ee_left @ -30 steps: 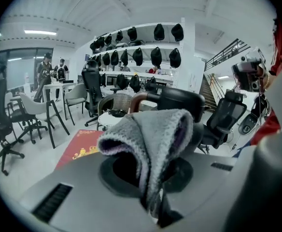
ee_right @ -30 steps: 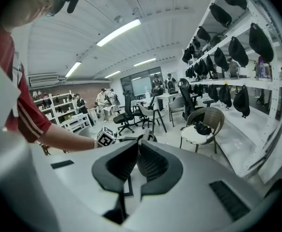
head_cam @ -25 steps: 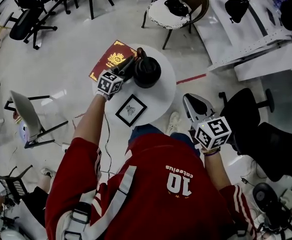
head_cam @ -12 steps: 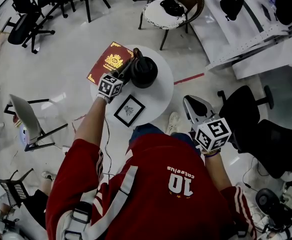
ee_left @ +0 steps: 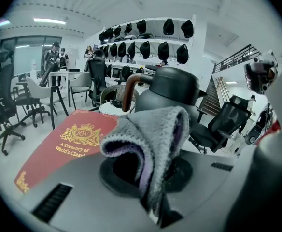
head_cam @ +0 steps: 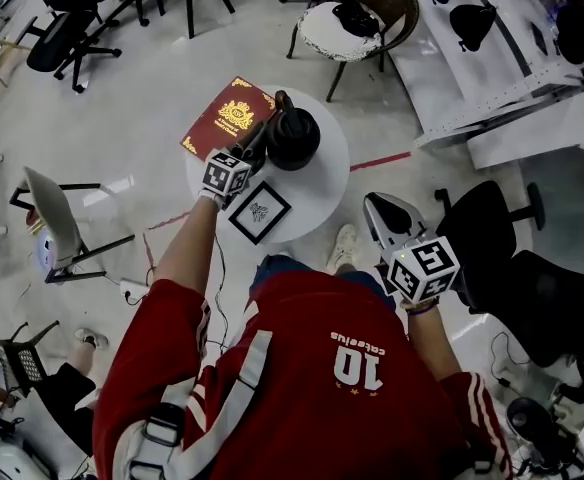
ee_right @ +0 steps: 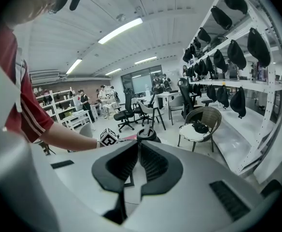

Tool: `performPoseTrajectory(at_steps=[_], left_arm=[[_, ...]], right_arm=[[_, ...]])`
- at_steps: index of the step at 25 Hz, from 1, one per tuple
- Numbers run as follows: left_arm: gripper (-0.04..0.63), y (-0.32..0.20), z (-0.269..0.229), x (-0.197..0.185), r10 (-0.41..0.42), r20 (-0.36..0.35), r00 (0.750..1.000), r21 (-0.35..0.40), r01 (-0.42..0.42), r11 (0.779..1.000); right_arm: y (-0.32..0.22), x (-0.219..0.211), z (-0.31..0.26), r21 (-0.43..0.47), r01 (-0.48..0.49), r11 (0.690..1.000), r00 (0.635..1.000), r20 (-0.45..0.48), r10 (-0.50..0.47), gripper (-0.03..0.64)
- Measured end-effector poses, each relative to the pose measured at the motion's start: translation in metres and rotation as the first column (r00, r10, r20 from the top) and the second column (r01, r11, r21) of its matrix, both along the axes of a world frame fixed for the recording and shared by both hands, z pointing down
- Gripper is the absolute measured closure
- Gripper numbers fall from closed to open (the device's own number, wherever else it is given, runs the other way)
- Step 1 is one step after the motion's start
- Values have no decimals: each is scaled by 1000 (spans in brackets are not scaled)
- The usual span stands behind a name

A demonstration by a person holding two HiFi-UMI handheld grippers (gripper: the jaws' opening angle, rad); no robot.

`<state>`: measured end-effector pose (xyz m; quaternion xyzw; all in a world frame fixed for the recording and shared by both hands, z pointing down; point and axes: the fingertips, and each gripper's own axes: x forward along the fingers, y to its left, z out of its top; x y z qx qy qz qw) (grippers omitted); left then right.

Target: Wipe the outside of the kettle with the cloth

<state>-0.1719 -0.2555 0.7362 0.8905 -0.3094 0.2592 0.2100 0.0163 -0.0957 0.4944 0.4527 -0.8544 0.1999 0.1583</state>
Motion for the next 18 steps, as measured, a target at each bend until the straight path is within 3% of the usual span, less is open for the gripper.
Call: performPoseTrajectory(at_steps=[10,18], left_arm=[[549,30,0,5,-72,-28,997,-36,71,997],[549,55,1,17,-91,15,996,-61,92,994]], right_arm=[[5,-1,-8,16,43,999,998,39,-43,583],[-3,9,-9,18,100,995,993,69,-101,583]])
